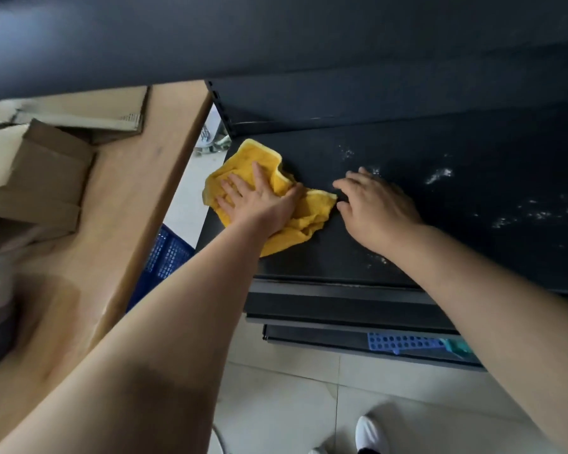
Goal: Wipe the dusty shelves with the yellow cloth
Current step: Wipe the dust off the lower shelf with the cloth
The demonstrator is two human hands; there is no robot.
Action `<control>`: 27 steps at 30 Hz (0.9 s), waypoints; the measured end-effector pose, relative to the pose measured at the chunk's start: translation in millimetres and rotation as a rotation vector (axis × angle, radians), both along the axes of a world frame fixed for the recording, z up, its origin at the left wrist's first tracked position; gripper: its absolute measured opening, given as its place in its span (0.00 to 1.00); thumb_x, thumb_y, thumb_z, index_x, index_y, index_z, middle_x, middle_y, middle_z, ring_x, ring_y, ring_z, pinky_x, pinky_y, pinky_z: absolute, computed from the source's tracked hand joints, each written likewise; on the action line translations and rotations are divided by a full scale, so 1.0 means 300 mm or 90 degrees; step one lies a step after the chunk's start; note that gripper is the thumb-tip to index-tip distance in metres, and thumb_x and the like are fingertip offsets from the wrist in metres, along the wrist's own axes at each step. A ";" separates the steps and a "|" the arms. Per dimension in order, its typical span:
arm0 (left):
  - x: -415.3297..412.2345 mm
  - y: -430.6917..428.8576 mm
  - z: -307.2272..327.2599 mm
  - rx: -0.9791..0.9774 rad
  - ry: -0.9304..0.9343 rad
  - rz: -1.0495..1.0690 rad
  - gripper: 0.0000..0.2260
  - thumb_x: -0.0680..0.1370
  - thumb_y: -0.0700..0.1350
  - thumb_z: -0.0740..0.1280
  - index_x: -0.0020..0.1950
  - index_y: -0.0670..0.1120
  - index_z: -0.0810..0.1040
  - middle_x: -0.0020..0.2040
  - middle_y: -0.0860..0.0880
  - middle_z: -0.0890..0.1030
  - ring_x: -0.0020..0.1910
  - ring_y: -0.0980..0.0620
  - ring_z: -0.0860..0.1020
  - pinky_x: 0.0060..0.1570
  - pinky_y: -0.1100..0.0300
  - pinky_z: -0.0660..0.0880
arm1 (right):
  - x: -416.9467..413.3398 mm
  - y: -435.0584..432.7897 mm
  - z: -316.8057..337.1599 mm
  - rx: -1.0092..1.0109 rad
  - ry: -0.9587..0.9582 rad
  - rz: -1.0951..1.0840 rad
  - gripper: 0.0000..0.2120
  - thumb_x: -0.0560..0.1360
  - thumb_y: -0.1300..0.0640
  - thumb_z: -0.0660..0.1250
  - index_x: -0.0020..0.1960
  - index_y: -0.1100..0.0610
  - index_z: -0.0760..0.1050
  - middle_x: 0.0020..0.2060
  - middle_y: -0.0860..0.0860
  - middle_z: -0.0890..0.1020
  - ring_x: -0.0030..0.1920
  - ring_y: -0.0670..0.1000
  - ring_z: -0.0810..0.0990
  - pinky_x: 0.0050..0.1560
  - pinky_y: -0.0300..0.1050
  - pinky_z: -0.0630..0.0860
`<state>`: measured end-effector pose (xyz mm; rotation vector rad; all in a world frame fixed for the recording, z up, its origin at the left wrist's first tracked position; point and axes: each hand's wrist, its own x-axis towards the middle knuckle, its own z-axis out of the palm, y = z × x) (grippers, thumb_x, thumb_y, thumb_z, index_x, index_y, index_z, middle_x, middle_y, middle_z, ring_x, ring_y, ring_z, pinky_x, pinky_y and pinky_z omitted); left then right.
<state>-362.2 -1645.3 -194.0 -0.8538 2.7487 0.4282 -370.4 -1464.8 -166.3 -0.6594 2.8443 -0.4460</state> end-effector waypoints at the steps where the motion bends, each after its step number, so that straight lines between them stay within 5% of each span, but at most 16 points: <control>1: -0.019 -0.014 -0.004 -0.006 0.007 -0.009 0.45 0.71 0.75 0.50 0.78 0.54 0.34 0.78 0.40 0.36 0.76 0.39 0.35 0.72 0.39 0.35 | -0.011 -0.001 0.000 0.002 0.006 -0.003 0.18 0.82 0.54 0.57 0.71 0.53 0.67 0.73 0.51 0.67 0.76 0.53 0.57 0.71 0.55 0.61; 11: -0.205 -0.045 -0.019 -0.015 0.028 -0.097 0.30 0.79 0.62 0.51 0.78 0.58 0.42 0.80 0.46 0.41 0.78 0.46 0.38 0.74 0.44 0.38 | -0.010 0.195 -0.009 0.027 0.082 -0.066 0.18 0.82 0.55 0.56 0.71 0.50 0.68 0.71 0.47 0.69 0.73 0.51 0.63 0.69 0.53 0.66; 16: -0.233 0.158 -0.013 -0.001 0.057 -0.233 0.28 0.81 0.60 0.50 0.79 0.57 0.43 0.80 0.48 0.41 0.78 0.48 0.38 0.75 0.47 0.38 | 0.035 0.322 0.014 0.040 0.100 -0.124 0.17 0.81 0.56 0.57 0.68 0.50 0.71 0.64 0.48 0.76 0.64 0.54 0.71 0.60 0.53 0.72; 27: -0.266 0.555 0.008 0.018 0.070 -0.396 0.27 0.81 0.59 0.50 0.79 0.57 0.46 0.80 0.50 0.42 0.78 0.50 0.38 0.75 0.47 0.39 | 0.126 0.561 0.029 0.097 0.091 -0.211 0.18 0.78 0.58 0.58 0.66 0.48 0.73 0.62 0.48 0.77 0.63 0.54 0.71 0.58 0.50 0.71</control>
